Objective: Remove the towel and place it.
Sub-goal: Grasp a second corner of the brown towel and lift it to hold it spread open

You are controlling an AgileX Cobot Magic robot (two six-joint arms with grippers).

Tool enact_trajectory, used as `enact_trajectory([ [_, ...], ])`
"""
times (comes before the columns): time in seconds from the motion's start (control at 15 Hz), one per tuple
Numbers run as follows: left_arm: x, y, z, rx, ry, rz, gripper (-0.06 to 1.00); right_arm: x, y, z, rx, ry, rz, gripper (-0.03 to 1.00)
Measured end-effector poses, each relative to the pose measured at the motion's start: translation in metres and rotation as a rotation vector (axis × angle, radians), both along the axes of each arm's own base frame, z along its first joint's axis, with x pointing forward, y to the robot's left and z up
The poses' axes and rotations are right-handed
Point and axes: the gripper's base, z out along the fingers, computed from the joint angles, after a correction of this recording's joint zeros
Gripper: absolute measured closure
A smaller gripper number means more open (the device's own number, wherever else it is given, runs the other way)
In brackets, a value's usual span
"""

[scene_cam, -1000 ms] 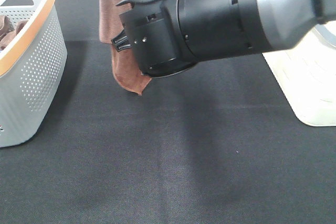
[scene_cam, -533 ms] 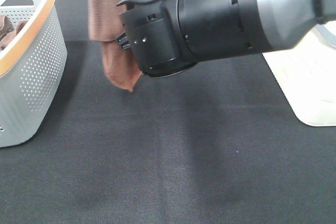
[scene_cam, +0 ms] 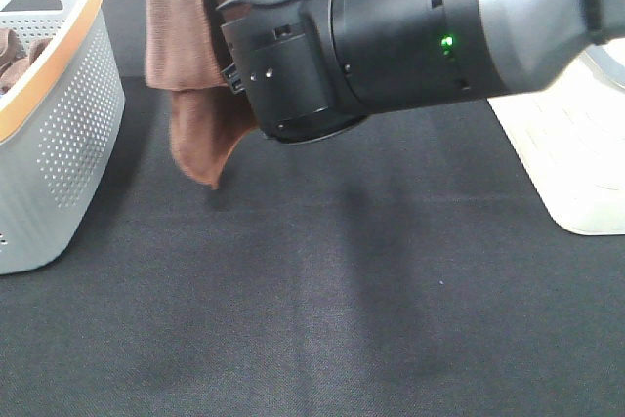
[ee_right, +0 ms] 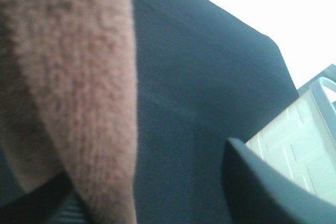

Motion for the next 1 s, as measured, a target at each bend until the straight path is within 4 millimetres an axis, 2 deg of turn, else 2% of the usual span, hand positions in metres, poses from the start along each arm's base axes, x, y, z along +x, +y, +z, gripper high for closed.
enact_trajectory([
  [0.13,0.0,0.0,0.0,0.0,0.0,0.0,0.94,0.0,0.002,-0.001,-0.029,0.01,0.032,0.54],
  [0.2,0.0,0.0,0.0,0.0,0.0,0.0,0.94,0.0,0.003,-0.001,-0.043,0.014,0.05,0.64],
  [0.33,0.0,0.0,0.0,0.0,0.0,0.0,0.94,0.0,0.003,-0.001,-0.07,0.02,0.072,0.92],
  [0.4,0.0,0.0,0.0,-0.001,-0.002,-0.001,0.94,0.0,0.004,-0.001,-0.076,0.021,0.078,0.97],
  [0.73,0.003,-0.001,0.002,0.029,-0.062,-0.002,0.94,-0.002,0.01,0.001,-0.108,0.04,0.187,0.97],
  [1.0,0.023,-0.015,-0.016,0.067,-0.082,-0.02,0.94,-0.01,0.016,0.025,-0.04,0.029,0.348,0.97],
])
